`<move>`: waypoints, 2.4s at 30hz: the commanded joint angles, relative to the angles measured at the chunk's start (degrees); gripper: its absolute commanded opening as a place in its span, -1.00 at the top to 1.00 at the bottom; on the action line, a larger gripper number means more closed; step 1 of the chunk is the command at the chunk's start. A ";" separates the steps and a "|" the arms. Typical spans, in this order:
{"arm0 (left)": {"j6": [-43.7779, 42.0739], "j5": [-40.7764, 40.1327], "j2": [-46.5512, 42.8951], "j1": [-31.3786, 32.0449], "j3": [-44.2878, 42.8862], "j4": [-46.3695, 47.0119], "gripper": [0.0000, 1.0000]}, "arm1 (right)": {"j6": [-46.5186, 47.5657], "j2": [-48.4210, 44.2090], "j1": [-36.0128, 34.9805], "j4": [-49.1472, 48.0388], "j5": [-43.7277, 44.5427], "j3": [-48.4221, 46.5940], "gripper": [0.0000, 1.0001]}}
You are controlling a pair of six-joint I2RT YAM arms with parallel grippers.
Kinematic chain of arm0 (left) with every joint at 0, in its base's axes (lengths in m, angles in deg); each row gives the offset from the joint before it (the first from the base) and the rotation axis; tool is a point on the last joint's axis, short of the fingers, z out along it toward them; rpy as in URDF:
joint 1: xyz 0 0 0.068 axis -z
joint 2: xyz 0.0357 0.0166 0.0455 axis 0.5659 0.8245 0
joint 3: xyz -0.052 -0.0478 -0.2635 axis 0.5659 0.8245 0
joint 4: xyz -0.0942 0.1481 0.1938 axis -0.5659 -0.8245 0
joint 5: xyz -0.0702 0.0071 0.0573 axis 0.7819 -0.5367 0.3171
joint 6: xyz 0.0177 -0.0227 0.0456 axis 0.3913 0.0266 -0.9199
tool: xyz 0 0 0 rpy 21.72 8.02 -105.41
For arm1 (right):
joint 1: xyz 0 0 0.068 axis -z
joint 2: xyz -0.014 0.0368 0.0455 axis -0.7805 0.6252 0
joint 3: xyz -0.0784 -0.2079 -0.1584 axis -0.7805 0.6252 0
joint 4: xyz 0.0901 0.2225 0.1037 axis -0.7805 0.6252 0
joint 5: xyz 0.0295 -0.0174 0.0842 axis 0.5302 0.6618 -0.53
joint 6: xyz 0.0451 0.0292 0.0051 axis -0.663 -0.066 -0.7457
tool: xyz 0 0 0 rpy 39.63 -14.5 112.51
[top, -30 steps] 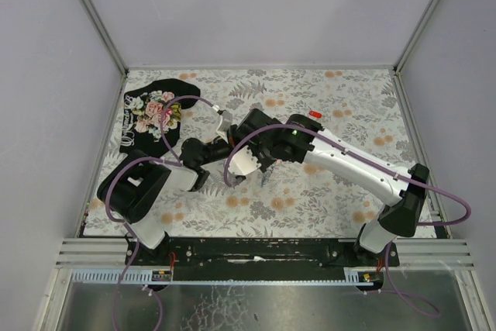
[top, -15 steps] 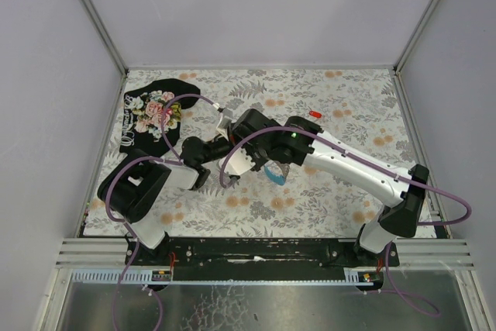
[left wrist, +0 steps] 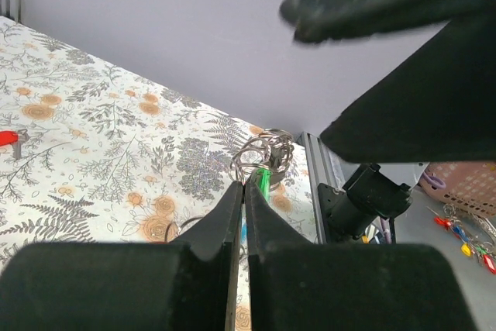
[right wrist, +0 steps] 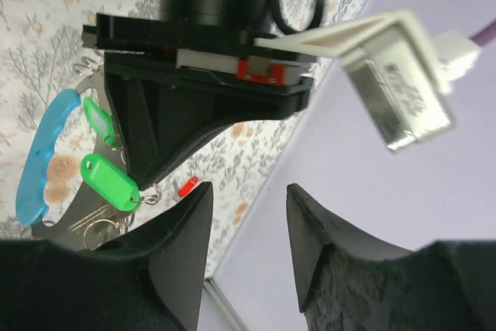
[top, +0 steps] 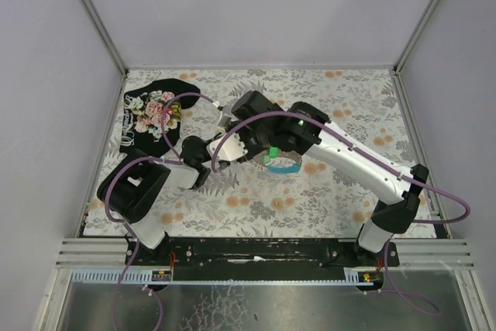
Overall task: Remove the keys from the keyring
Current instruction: Remove the key from the keyring.
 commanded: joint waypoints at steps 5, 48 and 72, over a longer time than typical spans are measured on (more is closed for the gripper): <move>-1.57 -1.92 -3.83 0.09 -0.01 5.13 1.00 | -15.66 4.33 14.68 12.55 -25.12 -17.97 0.08; -5.26 -1.11 -10.40 0.88 2.29 4.96 1.00 | -11.97 -7.09 31.13 -1.50 -62.53 12.03 0.45; -5.19 -1.06 -10.55 1.06 2.65 4.93 1.00 | -9.56 -6.98 30.69 0.86 -61.14 11.37 0.38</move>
